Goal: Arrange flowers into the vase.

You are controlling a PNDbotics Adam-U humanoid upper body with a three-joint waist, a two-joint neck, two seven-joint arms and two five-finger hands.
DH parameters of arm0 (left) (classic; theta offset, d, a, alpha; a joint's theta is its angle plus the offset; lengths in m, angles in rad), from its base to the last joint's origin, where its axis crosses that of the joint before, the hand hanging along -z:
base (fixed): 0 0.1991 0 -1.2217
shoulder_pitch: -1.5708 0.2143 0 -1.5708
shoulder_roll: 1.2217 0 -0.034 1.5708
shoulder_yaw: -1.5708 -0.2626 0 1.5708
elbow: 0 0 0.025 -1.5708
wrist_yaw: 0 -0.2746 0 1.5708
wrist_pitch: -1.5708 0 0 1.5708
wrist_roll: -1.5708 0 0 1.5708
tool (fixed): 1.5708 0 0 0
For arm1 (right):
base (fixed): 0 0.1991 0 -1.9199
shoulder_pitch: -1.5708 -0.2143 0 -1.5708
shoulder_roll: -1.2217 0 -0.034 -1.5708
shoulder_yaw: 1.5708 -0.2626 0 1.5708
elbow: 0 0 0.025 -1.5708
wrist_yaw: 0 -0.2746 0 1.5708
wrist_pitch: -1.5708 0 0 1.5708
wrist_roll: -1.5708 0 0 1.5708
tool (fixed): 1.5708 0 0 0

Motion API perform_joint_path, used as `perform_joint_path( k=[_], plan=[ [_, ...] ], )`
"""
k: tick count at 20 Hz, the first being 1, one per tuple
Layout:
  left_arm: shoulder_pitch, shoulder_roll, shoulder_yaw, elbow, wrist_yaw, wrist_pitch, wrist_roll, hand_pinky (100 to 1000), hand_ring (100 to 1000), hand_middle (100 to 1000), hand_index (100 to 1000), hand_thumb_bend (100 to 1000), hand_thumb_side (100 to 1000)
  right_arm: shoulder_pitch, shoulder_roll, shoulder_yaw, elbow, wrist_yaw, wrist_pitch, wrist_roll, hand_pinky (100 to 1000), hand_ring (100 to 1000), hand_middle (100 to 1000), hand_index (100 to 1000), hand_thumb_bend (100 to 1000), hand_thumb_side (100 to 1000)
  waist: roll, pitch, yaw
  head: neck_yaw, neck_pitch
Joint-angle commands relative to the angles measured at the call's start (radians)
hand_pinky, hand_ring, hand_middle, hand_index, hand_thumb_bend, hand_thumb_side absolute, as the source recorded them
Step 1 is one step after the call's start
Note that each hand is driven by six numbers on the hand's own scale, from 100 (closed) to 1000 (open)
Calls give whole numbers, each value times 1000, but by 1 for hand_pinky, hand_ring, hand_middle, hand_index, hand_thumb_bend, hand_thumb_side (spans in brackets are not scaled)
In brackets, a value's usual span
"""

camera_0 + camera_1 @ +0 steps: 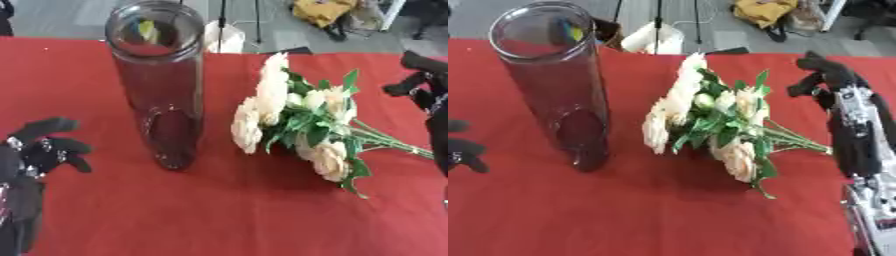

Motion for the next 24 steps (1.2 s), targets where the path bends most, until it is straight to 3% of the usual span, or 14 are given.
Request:
perform_joint_path(
  k=[1, 5, 11, 24],
  plan=[
    [-1, 6, -7, -18, 5, -3, 0, 456, 597, 700, 806, 144, 1000, -15, -57, -7, 13, 55, 5, -14, 728, 1000, 481, 779, 100, 964, 5, -28, -1, -4, -2],
    [4, 8, -7, -18, 4, -4, -1, 456, 597, 699, 806, 143, 1000, -31, -97, -3, 43, 106, 8, -17, 742, 1000, 508, 803, 100, 996, 8, -31, -3, -4, -3],
    [8, 10, -6, -18, 2, -4, 0, 456, 597, 700, 807, 142, 1000, -66, -170, 0, 90, 174, 8, 18, 759, 1000, 554, 837, 190, 1000, 10, -33, -5, -5, -2],
    [12, 11, -9, -18, -1, -3, -4, 455, 597, 700, 806, 140, 1000, -141, -289, 5, 264, 305, -45, 192, 783, 1000, 617, 929, 495, 1000, 8, -34, 2, -2, -17]
  ],
)
